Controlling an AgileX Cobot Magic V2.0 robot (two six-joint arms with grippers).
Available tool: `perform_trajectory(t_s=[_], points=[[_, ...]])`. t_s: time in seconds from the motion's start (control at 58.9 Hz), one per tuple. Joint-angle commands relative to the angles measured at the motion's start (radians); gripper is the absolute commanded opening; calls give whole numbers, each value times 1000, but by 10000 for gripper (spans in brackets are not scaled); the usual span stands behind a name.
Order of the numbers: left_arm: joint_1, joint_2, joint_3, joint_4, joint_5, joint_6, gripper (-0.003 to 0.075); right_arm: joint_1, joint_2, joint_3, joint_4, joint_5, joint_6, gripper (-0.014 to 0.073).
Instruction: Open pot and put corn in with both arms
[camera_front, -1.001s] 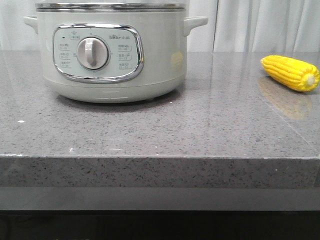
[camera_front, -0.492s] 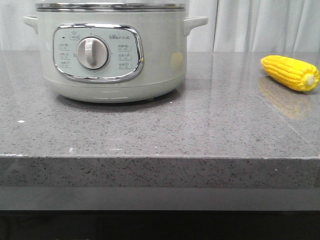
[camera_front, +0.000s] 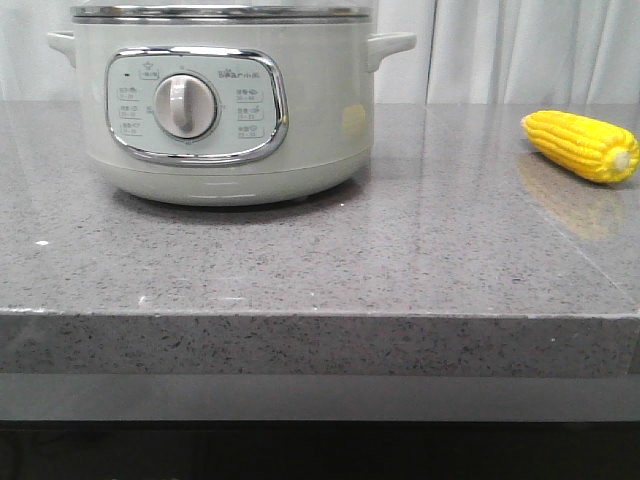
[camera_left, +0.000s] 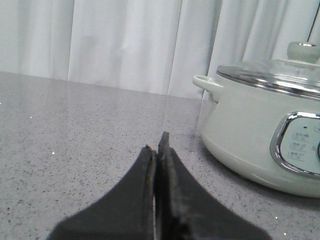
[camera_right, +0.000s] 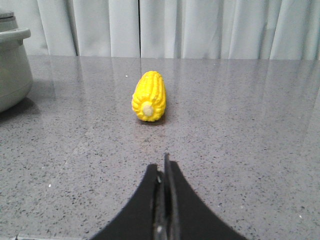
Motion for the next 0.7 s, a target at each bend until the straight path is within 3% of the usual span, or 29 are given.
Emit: perform_trajectory(t_s=[0.0, 0.238, 0.492, 0.679], points=[[-1, -15, -29, -7, -96, -2, -20, -5, -22, -37, 12, -91, -1, -120], [-1, 11, -241, -7, 4, -2, -20, -5, -7, -232, 26, 61, -1, -120], [-1, 194, -573, 35, 313, -2, -20, -5, 154, -511, 26, 253, -1, -120], [-1, 354, -750, 35, 459, -2, -20, -5, 300, -658, 26, 365, -1, -120]])
